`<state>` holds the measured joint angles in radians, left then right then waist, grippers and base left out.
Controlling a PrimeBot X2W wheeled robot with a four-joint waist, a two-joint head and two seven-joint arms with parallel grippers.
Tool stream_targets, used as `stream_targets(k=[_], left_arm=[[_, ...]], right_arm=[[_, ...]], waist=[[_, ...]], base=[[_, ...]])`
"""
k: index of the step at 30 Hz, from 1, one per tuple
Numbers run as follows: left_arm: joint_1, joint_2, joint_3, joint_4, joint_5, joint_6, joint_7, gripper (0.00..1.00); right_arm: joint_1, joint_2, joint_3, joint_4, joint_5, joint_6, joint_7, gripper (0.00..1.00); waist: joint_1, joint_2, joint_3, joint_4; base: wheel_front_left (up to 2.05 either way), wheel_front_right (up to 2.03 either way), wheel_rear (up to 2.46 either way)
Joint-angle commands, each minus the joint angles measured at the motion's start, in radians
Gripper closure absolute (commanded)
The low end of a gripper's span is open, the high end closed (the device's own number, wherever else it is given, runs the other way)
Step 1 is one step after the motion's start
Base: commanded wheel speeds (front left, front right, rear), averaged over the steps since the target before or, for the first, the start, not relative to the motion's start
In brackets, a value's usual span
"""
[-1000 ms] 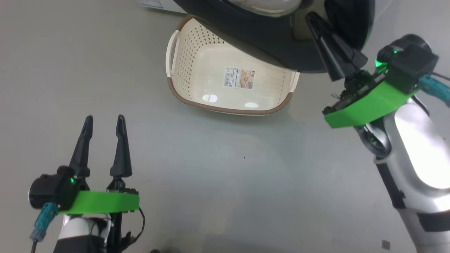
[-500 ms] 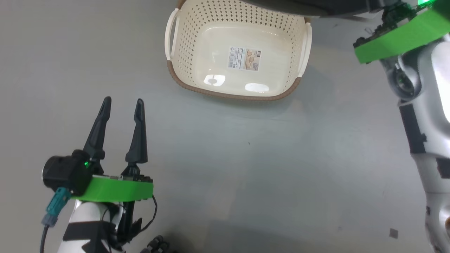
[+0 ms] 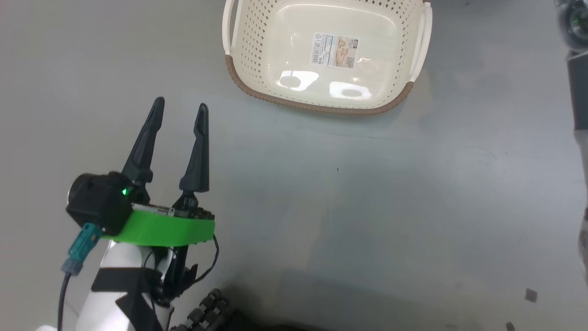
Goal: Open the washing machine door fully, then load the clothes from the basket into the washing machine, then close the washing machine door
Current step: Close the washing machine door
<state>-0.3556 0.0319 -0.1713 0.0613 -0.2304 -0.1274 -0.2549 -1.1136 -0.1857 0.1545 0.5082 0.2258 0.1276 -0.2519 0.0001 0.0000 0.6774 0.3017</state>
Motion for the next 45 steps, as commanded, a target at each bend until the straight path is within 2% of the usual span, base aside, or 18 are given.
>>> stream_targets(k=[1, 9, 17, 34, 45], left_arm=[[-0.006, 0.018, 0.029, -0.033, -0.002, -0.003, -0.007, 0.0], [-0.041, 0.018, 0.017, -0.035, -0.006, -0.003, -0.007, 0.0], [-0.047, 0.018, 0.029, -0.025, 0.004, -0.003, -0.007, 0.0], [0.027, 0.036, 0.099, -0.035, 0.053, -0.003, -0.007, 0.0], [0.133, 0.064, 0.148, -0.047, 0.066, -0.003, -0.007, 0.0]], right_arm=[[-0.036, 0.003, -0.013, -0.02, -0.007, 0.003, -0.007, 1.0], [-0.131, -0.011, -0.058, 0.05, -0.01, 0.003, -0.009, 1.0], [-0.117, -0.008, -0.025, 0.015, -0.002, 0.003, -0.01, 1.0], [0.338, -0.059, 0.064, -0.25, 0.11, 0.003, -0.01, 1.0], [0.587, -0.041, 0.061, -0.355, 0.133, 0.003, -0.01, 1.0]], waist=[[-0.0001, 0.0, 0.008, 0.001], [-0.0001, 0.0, 0.038, 0.003], [-0.0001, 0.0, 0.018, -0.019], [-0.0001, 0.0, -0.193, -0.12], [-0.0001, 0.0, -0.327, -0.19]], base=[[0.0, 0.0, 0.0], [0.0, 0.0, 0.0], [0.0, 0.0, 0.0], [0.0, 0.0, 0.0], [0.0, 0.0, 0.0]])
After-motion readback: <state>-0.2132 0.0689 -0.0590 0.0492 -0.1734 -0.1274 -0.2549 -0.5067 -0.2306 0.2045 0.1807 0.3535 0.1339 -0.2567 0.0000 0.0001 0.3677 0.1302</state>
